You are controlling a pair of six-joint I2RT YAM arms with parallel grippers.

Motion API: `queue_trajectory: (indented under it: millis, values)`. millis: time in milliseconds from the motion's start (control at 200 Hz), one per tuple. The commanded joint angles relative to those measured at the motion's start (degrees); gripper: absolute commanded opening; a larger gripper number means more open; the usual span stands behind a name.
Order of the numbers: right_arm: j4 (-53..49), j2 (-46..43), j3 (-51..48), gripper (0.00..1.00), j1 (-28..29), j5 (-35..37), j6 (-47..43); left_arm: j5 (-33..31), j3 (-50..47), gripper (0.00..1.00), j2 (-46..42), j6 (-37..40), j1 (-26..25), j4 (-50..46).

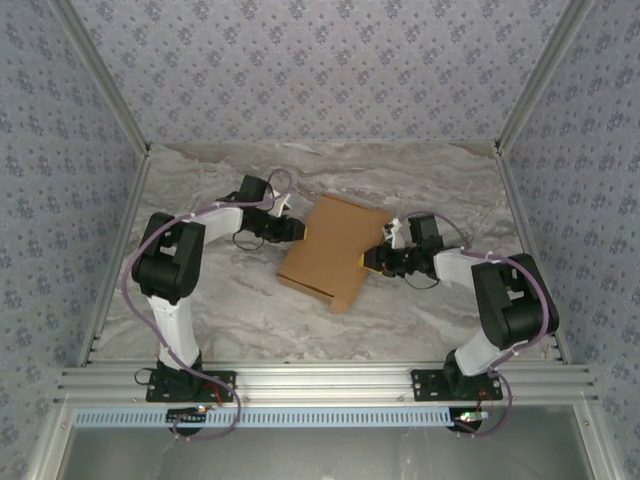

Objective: Fold the paper box

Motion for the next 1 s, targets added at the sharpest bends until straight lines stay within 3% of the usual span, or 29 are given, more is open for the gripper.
queue_trajectory:
  millis: [0, 415, 999]
  values:
    - [10.27, 1.97, -0.76, 0.22, 0.50, -2.64, 4.51, 1.27, -2.92, 0.36, 1.03, -1.59, -0.67, -0.51]
    - [15.59, -3.44, -1.09, 0.09, 1.60, -2.90, 8.83, 5.50, -6.28, 0.30, 1.06, -5.24, -0.53, 3.76]
    - [14.27, -10.08, 0.07, 0.07, 2.56, -0.90, 10.55, 7.91, -7.65, 0.26, 1.51, -6.69, -0.92, 6.20]
